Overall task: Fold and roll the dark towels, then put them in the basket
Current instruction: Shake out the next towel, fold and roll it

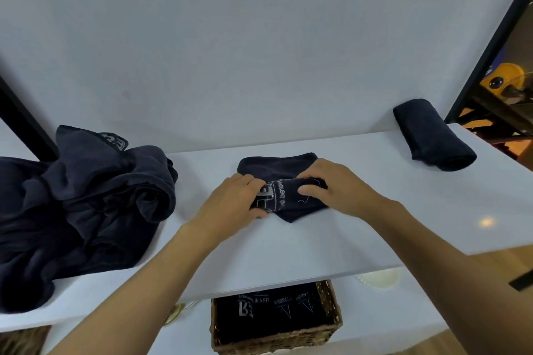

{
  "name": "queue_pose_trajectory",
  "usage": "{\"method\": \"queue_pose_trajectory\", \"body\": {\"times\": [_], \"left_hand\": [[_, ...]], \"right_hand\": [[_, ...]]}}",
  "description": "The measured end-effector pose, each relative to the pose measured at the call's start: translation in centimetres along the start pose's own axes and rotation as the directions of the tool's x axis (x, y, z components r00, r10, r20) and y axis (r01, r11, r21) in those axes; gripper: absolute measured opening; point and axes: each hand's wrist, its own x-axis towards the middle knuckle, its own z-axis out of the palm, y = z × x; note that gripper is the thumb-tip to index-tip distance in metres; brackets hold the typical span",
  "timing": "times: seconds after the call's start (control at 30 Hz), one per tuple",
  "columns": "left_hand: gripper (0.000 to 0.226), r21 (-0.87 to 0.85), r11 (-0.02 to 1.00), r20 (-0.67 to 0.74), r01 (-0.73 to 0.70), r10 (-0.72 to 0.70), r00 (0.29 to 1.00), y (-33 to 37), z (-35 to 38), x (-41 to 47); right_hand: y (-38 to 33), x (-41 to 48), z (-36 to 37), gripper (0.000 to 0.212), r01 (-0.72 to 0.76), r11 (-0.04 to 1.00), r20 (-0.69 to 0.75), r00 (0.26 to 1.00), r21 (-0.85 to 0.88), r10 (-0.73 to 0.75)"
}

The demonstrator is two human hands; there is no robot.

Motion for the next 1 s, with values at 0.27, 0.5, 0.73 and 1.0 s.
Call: {"method": "queue_pose_trajectory", "body": {"times": [0.27,0.5,0.73,1.0], "left_hand": [[0.039,-0.472,0.856,0.397,0.209,-0.005,0.918,-2.8,-2.2,2.2],[0.037,-0.289,0.950,0.311,0.117,-0.022,0.950,-1.8,-1.7,2.5],[0.022,-0.074,0.996,0.150,0.045,-0.033,0.988,-1.2,-5.8,5.2],[0.016,-0.149,0.983,-0.022,0.105,-0.110,0.994,-3.5,-18.2,13.3]], "right_hand": [[-0.1,-1.1,1.3,0.058,0.051,0.996,0.010,0.999,-0.076,-0.051],[-0.6,0.8,0.4,0.048,-0.056,0.998,0.151,0.987,-0.041,0.062],[-2.4,4.5,-3.0,0.043,0.040,0.950,0.095,0.995,-0.310,-0.011],[-6.1,13.5,-13.7,0.053,0.087,0.875,-0.163,0.969,-0.476,-0.185]]}}
